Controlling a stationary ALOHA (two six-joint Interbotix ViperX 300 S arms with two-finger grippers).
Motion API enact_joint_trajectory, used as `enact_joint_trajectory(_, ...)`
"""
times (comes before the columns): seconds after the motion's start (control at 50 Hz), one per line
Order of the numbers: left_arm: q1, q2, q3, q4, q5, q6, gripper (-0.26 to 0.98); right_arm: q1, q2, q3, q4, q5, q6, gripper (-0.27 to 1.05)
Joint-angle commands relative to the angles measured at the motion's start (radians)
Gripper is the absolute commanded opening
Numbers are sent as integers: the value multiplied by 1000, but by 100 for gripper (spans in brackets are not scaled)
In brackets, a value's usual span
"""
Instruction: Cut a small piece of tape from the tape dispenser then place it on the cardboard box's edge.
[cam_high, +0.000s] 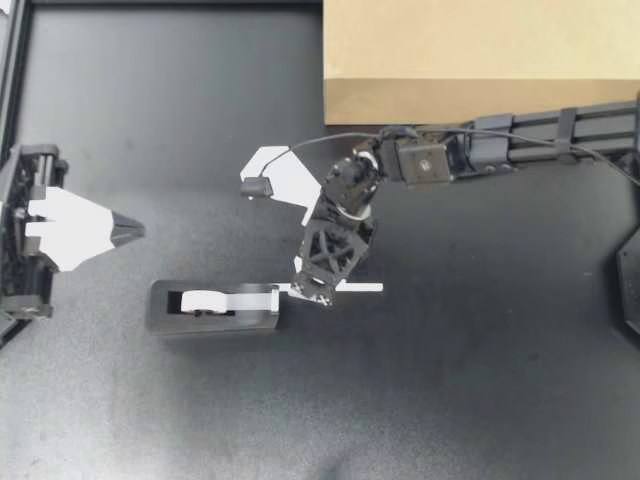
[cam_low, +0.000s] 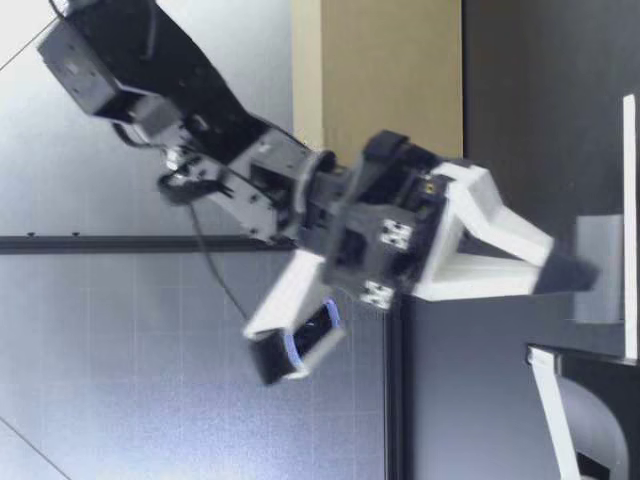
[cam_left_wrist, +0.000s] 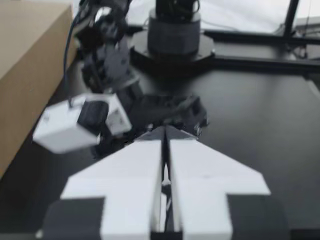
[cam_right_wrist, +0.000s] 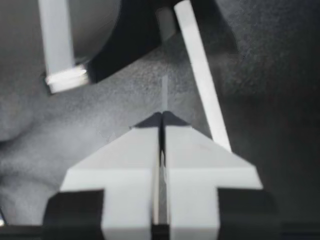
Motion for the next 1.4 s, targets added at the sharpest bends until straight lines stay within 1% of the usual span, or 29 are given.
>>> enact_joint_trajectory(0.0, 2, 35, -32, -20, -37, 0, -12, 5, -129, 2, -49, -20, 6, -10)
enact_joint_trajectory(0.14, 2, 109, -52, -32, -87, -2, -12, 31, -249, 26, -160, -61, 12, -10)
enact_joint_trajectory(0.26, 2, 187, -98, -32, -103, 2, -12, 61, -319, 44, -247, -81, 15, -10)
enact_joint_trajectory(0.42, 2, 276, -156, -32, -115, 5, -12, 84, -374, 60, -308, -78, 28, -10)
enact_joint_trajectory(0.5, 2, 308, -173, -32, -129, 5, -12, 84, -407, 69, -327, -77, 32, -10)
enact_joint_trajectory(0.56, 2, 327, -184, -31, -137, 8, -9, 84, -433, 71, -337, -78, 34, -10)
enact_joint_trajectory(0.64, 2, 348, -199, -32, -144, 3, 0, 84, -468, 72, -351, -84, 35, -10)
enact_joint_trajectory(0.7, 2, 360, -209, -31, -147, -2, 11, 84, -485, 72, -357, -87, 34, -10)
enact_joint_trajectory(0.8, 2, 385, -225, -32, -147, -5, 39, 84, -505, 71, -373, -89, 34, -10)
enact_joint_trajectory(0.82, 2, 394, -230, -32, -147, -8, 47, 84, -509, 72, -380, -89, 34, -10)
enact_joint_trajectory(0.9, 2, 419, -249, -34, -147, -23, 62, 84, -520, 71, -397, -94, 34, -10)
enact_joint_trajectory(1.06, 2, 476, -284, -32, -178, -41, 57, 84, -525, 61, -407, -106, 32, -10)
enact_joint_trajectory(1.2, 2, 528, -299, -32, -250, -41, 56, 84, -511, 48, -414, -106, 31, -10)
enact_joint_trajectory(1.38, 2, 571, -319, -31, -293, -40, 56, 84, -486, 15, -434, -98, 29, -10)
